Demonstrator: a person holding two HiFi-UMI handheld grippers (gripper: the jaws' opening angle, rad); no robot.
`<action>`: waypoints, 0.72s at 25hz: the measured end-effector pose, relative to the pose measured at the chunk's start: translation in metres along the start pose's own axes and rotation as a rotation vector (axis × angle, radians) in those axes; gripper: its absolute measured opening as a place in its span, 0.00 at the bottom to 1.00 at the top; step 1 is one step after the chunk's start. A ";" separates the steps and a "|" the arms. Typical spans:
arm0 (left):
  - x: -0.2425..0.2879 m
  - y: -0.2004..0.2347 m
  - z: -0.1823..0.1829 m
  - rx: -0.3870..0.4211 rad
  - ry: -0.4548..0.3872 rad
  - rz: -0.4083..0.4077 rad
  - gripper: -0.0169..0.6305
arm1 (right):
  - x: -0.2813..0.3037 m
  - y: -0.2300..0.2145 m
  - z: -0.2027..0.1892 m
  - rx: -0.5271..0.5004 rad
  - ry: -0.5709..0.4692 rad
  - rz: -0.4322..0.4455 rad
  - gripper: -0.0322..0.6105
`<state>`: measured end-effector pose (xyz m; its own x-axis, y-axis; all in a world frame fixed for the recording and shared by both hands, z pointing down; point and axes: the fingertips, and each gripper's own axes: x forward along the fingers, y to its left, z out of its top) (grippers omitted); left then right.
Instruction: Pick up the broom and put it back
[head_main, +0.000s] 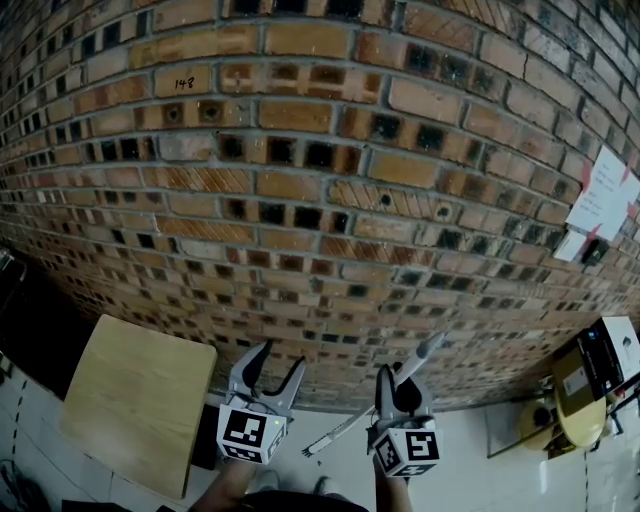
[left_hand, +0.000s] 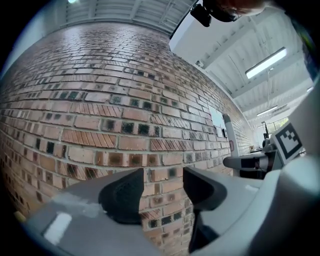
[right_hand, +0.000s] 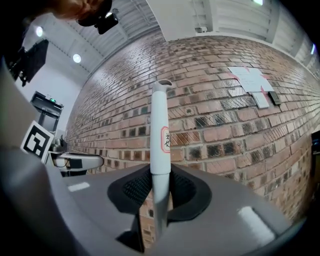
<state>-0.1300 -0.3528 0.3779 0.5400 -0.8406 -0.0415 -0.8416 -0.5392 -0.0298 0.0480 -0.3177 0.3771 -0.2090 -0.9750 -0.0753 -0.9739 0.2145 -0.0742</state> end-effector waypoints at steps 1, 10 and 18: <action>0.002 -0.002 -0.002 -0.002 0.004 -0.008 0.41 | -0.001 -0.002 -0.005 0.001 0.013 -0.004 0.19; 0.033 -0.046 -0.027 -0.020 0.055 -0.124 0.41 | -0.027 -0.049 -0.036 0.028 0.076 -0.078 0.19; 0.075 -0.098 -0.055 -0.029 0.104 -0.241 0.41 | -0.041 -0.105 -0.071 0.043 0.115 -0.130 0.18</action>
<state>-0.0074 -0.3664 0.4330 0.7232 -0.6874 0.0662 -0.6891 -0.7247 0.0021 0.1525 -0.3048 0.4583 -0.0926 -0.9944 0.0517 -0.9892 0.0859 -0.1186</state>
